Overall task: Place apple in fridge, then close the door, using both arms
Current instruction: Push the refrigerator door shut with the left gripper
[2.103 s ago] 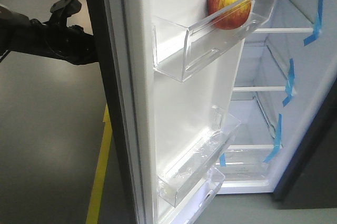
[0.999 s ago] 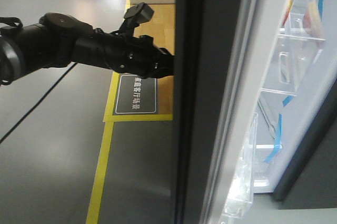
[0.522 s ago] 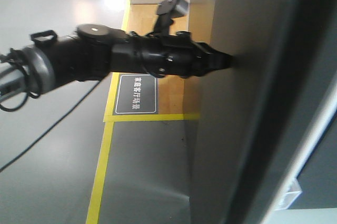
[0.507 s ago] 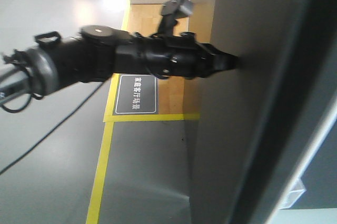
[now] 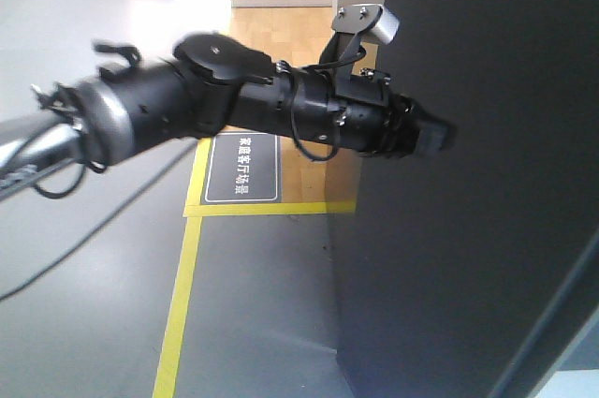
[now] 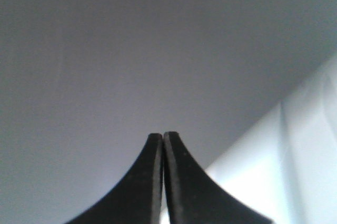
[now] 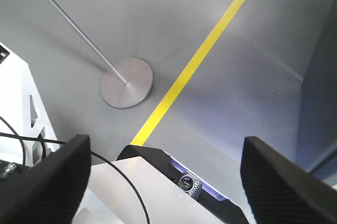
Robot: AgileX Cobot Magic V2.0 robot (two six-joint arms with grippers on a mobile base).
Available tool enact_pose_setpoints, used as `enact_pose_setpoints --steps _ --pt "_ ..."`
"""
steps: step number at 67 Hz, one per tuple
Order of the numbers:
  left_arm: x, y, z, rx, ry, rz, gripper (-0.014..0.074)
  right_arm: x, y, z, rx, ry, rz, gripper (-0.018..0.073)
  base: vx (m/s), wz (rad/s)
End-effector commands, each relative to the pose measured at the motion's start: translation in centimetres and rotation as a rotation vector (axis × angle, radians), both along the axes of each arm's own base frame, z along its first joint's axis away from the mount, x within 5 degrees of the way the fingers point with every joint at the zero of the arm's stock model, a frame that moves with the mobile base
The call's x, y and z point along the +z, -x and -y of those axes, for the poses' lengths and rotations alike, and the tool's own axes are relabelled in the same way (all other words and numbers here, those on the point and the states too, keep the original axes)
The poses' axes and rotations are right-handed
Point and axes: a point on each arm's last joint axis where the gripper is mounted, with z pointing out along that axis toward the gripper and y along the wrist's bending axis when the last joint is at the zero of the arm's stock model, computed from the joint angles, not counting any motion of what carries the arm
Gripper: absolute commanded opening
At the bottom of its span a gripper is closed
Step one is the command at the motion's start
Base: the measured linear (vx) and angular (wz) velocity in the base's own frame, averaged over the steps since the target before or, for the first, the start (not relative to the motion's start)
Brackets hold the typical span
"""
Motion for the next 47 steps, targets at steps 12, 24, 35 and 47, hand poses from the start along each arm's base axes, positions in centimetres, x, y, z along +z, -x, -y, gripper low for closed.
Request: enact_pose_setpoints --steps 12,24,35,47 --pt "6.9 4.7 -3.6 0.125 -0.231 0.125 -0.0006 0.9 -0.3 -0.2 -0.01 -0.039 0.037 0.0559 0.0 0.0" --pt "7.0 6.6 -6.3 0.268 -0.313 0.166 -0.0006 0.9 -0.3 -0.2 -0.008 -0.038 0.034 0.0559 0.0 0.0" --pt "5.2 8.8 -9.1 0.329 -0.356 0.187 -0.0006 0.9 -0.3 -0.2 -0.008 -0.038 0.034 0.0559 0.0 0.0" --pt "3.7 11.3 -12.5 0.43 -0.417 0.172 -0.0006 0.9 -0.3 -0.2 -0.009 -0.038 0.035 0.0559 0.0 0.0"
